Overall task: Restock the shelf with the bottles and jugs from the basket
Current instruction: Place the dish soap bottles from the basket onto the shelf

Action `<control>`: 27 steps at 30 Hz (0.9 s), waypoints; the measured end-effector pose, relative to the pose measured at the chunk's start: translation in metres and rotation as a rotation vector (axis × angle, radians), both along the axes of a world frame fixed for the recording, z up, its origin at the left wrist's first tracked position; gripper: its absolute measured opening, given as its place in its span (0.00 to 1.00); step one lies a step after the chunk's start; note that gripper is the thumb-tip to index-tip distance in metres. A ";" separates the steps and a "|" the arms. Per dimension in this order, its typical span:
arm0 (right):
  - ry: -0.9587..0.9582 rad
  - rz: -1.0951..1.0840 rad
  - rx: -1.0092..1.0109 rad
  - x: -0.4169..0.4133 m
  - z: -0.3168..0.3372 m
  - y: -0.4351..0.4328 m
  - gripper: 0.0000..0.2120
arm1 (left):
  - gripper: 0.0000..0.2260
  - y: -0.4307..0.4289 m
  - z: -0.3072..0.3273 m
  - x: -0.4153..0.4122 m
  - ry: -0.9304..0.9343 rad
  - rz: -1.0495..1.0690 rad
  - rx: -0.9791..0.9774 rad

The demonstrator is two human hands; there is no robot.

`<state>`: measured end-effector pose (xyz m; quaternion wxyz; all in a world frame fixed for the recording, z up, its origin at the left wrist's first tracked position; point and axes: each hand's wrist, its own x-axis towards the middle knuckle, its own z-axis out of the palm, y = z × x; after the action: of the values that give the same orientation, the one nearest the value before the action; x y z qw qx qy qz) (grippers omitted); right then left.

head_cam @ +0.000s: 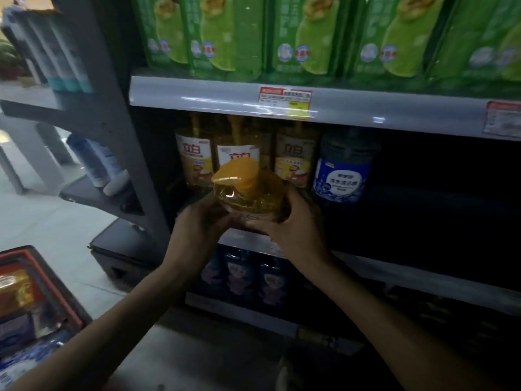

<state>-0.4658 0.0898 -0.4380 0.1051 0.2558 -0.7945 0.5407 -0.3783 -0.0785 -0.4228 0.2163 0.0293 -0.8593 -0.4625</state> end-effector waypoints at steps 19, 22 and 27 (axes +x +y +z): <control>-0.109 -0.366 -0.260 -0.058 -0.019 -0.006 0.35 | 0.20 0.035 -0.009 -0.105 0.104 -0.060 0.227; -0.107 -0.431 -0.266 -0.063 -0.013 -0.010 0.33 | 0.17 0.042 -0.009 -0.117 0.124 -0.052 0.231; -0.107 -0.452 -0.254 -0.074 -0.010 -0.014 0.30 | 0.15 0.047 -0.012 -0.129 0.140 -0.013 0.334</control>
<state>-0.5397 0.0759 -0.4475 0.2125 0.0277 -0.7615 0.6117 -0.5076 -0.0316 -0.4347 0.2645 0.0272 -0.7536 -0.6012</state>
